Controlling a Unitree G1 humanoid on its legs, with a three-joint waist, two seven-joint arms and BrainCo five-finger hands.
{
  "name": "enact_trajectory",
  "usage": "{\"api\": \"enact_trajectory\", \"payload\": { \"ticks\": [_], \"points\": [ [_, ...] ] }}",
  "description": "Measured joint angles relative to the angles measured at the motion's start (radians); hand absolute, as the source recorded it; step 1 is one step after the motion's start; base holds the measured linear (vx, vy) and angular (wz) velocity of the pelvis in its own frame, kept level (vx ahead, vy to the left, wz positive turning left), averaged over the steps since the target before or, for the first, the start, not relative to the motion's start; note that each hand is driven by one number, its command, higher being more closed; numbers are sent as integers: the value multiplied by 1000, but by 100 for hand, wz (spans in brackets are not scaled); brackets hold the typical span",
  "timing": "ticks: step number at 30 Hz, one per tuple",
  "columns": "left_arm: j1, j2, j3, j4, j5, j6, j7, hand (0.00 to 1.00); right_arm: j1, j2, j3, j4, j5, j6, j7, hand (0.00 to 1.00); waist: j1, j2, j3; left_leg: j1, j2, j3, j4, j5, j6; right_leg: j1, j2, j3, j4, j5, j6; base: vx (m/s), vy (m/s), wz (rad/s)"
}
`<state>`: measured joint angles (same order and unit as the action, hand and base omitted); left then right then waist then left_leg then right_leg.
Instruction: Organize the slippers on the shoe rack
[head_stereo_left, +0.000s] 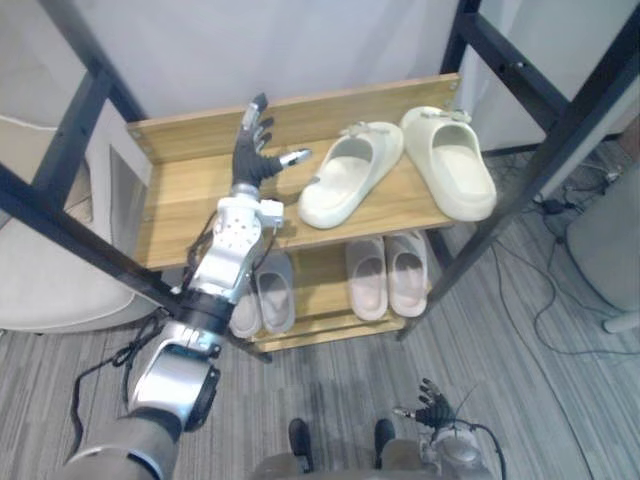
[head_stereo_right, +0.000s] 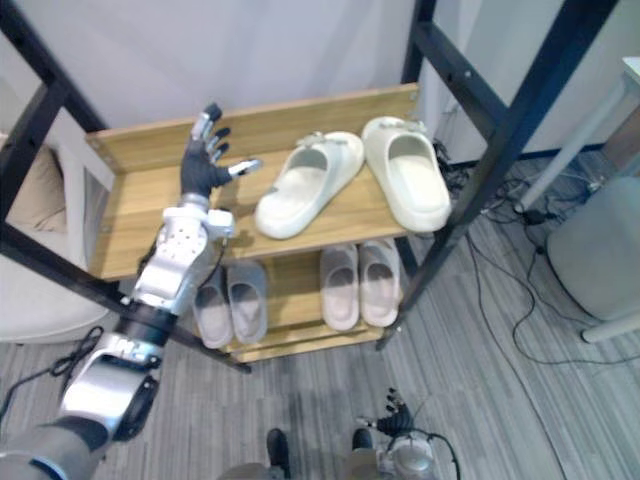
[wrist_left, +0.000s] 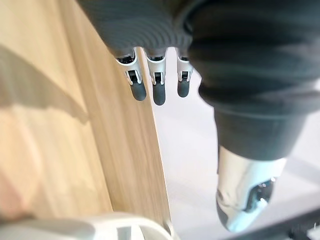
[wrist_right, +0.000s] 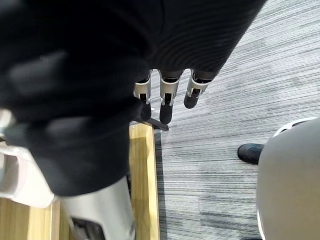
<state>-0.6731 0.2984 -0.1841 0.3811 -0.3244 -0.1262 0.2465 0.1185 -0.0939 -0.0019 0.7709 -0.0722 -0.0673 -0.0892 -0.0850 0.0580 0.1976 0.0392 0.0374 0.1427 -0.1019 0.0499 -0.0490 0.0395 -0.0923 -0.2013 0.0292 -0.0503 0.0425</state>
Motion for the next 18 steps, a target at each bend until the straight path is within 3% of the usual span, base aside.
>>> {"api": "enact_trajectory", "payload": {
  "ticks": [9, 18],
  "points": [
    [114, -2, -57, -58, -105, 0, -59, 0, -21, -7, 16, 36, -5, 11, -1, 0, 9, -7, -5, 15, 1, -17, 0, 0, 0, 30, 2, -17, -20, 0, 0, -1, -4, 6],
    [170, -64, -180, -154, -113, -1, -99, 0, -24, -7, 45, 52, -4, 18, -1, 0, 12, -32, -20, 14, -1, -20, -1, 0, 0, 39, 1, -28, -35, 3, 4, 4, -2, 2]
  ]
}}
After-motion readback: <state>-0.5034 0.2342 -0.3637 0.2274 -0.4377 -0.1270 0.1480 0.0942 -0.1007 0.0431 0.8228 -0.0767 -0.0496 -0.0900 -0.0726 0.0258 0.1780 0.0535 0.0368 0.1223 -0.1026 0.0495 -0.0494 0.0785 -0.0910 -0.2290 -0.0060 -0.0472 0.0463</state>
